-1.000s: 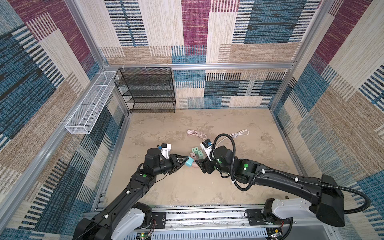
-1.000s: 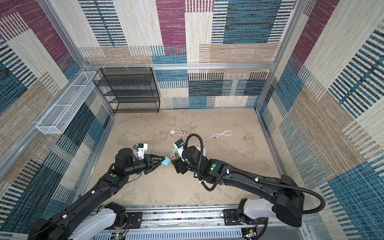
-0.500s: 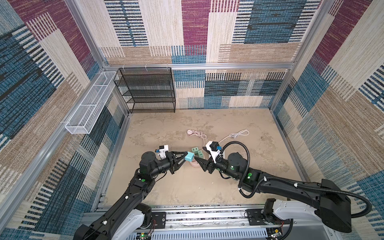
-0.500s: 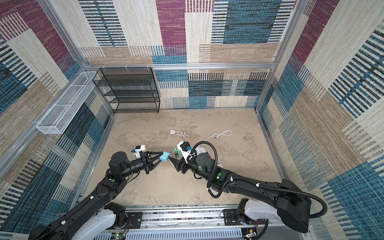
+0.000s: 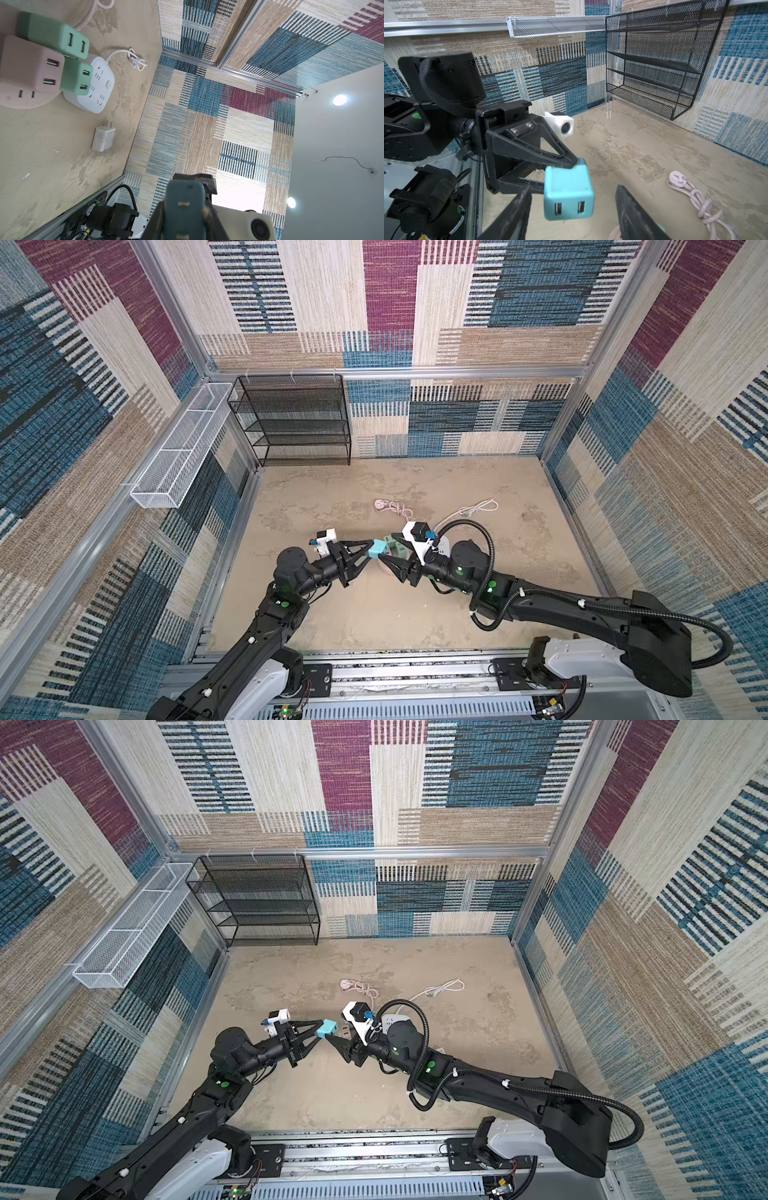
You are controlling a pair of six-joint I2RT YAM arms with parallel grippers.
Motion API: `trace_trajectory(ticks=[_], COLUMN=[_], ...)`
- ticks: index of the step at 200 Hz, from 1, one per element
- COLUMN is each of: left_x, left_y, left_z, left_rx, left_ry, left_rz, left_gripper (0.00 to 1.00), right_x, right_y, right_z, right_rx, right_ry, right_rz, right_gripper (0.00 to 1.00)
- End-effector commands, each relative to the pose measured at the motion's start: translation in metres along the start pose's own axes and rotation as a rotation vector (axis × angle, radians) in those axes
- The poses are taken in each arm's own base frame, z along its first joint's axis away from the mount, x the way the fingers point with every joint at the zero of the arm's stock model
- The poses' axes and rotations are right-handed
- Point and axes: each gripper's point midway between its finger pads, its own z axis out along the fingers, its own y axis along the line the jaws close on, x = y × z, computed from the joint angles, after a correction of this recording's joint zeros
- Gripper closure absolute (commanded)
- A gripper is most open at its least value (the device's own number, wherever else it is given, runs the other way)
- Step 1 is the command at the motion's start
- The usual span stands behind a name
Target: Insert the plug
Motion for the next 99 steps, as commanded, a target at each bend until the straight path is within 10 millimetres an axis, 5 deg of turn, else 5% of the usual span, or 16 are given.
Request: trace_trajectory(ticks=[1,99], left_x=[0.0046,0.0070], left_y=[-0.0133,-0.0208], left_z=[-0.0009,-0.0018], left_rx=[0.056,0.088], left_ry=[0.019,0.027], left_rz=[0.002,0.024], left_gripper=[1.00,1.00], right_x=[-0.0084,-0.0093], right_y=[0.0068,0.0160], right_z=[0.0040,0.0119], right_rx=[-0.040,-0.097], right_ry=[-0.029,-0.027], right_rz=[0.003,0.016], right_gripper=[0.36,0.51])
